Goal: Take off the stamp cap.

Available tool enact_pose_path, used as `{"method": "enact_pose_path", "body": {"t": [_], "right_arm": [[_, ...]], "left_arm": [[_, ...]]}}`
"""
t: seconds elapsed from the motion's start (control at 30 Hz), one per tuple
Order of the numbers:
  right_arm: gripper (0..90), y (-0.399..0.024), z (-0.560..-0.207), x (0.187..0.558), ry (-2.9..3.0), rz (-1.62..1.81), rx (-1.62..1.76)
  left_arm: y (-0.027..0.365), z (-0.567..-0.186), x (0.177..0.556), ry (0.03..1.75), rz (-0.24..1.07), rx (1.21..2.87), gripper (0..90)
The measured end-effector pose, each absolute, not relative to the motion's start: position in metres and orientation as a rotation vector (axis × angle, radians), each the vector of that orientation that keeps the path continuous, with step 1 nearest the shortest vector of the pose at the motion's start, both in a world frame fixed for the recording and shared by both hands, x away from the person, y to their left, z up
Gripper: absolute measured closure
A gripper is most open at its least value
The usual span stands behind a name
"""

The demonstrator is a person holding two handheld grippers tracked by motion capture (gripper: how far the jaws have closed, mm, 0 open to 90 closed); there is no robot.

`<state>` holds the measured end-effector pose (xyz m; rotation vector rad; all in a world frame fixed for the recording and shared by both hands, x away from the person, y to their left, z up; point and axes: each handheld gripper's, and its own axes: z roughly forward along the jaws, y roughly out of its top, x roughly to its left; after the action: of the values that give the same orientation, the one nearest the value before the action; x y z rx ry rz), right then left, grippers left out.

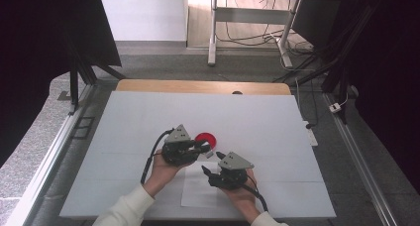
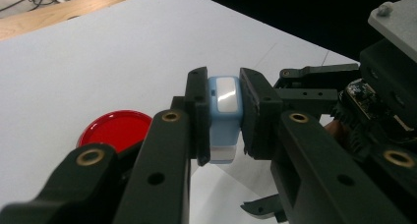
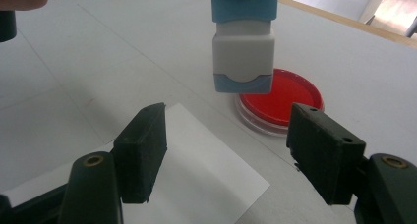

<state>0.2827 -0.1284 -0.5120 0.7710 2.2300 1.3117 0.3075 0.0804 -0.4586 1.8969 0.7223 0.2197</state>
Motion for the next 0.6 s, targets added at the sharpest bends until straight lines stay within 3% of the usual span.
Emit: {"method": "enact_pose_path", "body": {"t": [0.6], "right_arm": [[36.6, -0.1183, -0.5141, 0.2922, 2.205, 1.28, 0.787]], "left_arm": [[0.08, -0.46, 0.3068, 0.713, 0.203, 1.903, 74.7]]}}
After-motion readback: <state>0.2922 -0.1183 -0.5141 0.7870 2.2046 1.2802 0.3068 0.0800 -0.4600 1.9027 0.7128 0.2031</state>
